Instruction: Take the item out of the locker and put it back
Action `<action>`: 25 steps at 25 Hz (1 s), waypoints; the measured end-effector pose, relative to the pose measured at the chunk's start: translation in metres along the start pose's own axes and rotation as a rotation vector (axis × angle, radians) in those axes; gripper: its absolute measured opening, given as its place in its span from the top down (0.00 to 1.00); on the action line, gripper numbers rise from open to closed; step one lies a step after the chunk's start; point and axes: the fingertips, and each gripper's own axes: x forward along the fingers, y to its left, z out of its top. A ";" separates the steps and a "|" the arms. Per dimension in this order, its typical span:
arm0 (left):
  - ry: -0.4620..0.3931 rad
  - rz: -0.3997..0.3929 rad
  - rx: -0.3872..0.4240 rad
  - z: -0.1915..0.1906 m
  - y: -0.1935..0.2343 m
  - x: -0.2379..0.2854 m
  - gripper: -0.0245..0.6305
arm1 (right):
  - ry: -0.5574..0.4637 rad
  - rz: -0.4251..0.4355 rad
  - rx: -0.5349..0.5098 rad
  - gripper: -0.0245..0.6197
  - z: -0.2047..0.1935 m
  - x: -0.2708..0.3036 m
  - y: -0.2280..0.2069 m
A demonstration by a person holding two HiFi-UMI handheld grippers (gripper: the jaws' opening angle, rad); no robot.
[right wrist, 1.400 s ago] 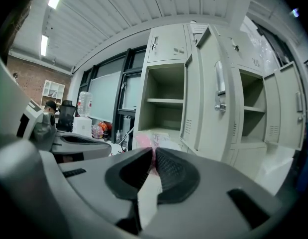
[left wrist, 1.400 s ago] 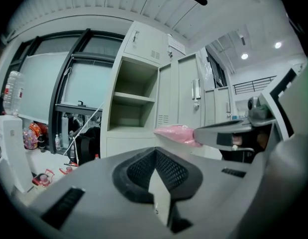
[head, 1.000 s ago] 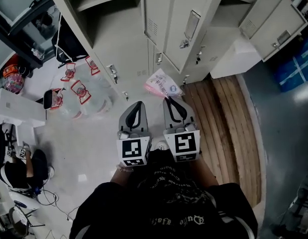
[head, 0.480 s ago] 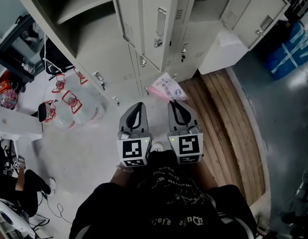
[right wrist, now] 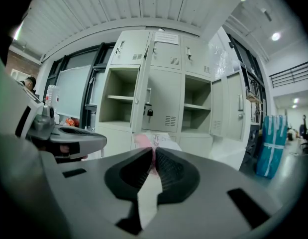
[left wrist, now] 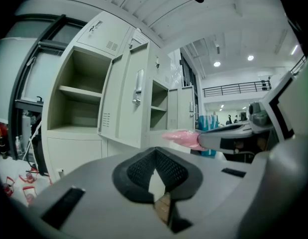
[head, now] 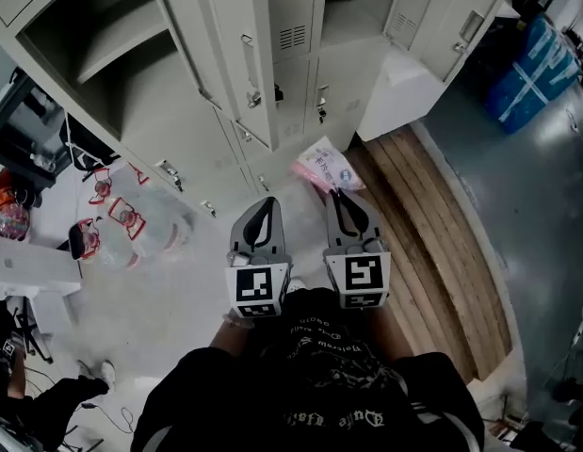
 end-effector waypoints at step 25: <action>-0.026 -0.269 0.077 0.037 -0.053 0.149 0.95 | -0.039 -0.311 0.061 0.92 0.039 0.075 -0.151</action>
